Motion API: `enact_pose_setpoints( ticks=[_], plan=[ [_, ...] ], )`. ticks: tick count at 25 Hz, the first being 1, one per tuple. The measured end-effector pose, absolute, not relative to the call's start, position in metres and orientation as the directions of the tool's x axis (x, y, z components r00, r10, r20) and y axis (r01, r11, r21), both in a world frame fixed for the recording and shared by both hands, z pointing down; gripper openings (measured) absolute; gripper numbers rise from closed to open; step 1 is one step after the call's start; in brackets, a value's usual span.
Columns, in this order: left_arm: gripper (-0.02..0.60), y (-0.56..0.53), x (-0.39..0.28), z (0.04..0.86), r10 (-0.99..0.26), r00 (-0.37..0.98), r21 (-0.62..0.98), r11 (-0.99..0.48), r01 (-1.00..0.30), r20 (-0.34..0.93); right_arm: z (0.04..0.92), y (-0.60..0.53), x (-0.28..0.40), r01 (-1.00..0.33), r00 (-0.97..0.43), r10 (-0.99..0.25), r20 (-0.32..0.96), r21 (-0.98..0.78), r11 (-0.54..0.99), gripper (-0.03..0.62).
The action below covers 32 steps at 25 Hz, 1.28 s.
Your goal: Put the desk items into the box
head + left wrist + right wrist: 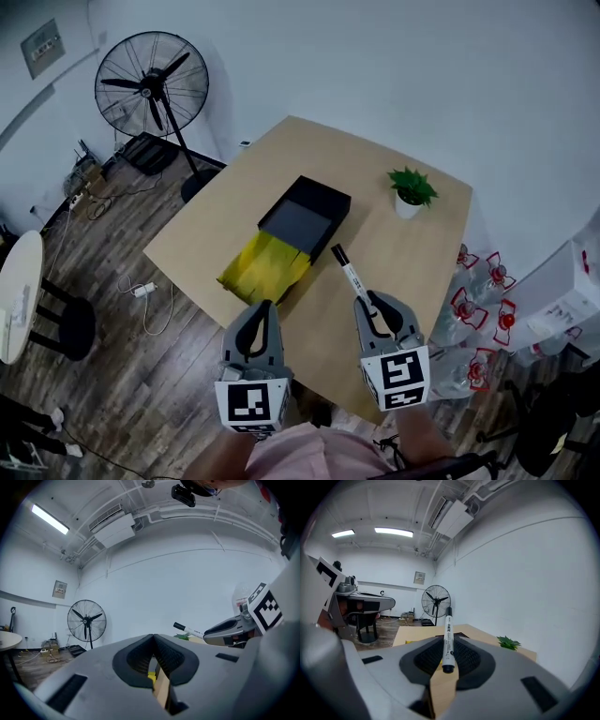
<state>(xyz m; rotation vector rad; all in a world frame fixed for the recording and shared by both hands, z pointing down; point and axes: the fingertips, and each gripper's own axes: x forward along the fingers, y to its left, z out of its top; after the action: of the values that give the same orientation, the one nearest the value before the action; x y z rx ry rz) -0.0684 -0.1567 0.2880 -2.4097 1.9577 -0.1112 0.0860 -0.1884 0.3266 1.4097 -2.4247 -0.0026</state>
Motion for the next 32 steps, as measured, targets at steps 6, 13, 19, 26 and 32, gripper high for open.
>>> enact_pose_setpoints(
  ticks=[6, 13, 19, 26, 32],
  plan=[
    [0.011, -0.148, -0.093, 0.282, -0.987, 0.160, -0.078, -0.160, -0.984, 0.006, 0.318, -0.186, 0.058, -0.817, -0.493, -0.827, 0.270, 0.184, 0.547, 0.069],
    [0.011, -0.158, -0.140, 0.288, -0.990, 0.138, -0.064, -0.139, -0.988, 0.015, 0.326, -0.199, 0.004, -0.782, -0.522, -0.800, 0.297, 0.207, 0.588, 0.070],
    [0.011, -0.187, -0.192, 0.295, -0.993, 0.115, -0.027, -0.115, -0.993, 0.020, 0.352, -0.230, -0.049, -0.758, -0.530, -0.771, 0.354, 0.209, 0.618, 0.069],
    [0.011, -0.224, -0.232, 0.325, -0.988, 0.116, 0.012, -0.115, -0.993, 0.103, 0.396, -0.264, -0.096, -0.741, -0.529, -0.722, 0.446, 0.172, 0.649, 0.071],
    [0.011, -0.251, -0.254, 0.361, -0.975, 0.132, 0.049, -0.125, -0.991, 0.179, 0.439, -0.290, -0.125, -0.728, -0.523, -0.679, 0.515, 0.144, 0.670, 0.071]
  ],
)
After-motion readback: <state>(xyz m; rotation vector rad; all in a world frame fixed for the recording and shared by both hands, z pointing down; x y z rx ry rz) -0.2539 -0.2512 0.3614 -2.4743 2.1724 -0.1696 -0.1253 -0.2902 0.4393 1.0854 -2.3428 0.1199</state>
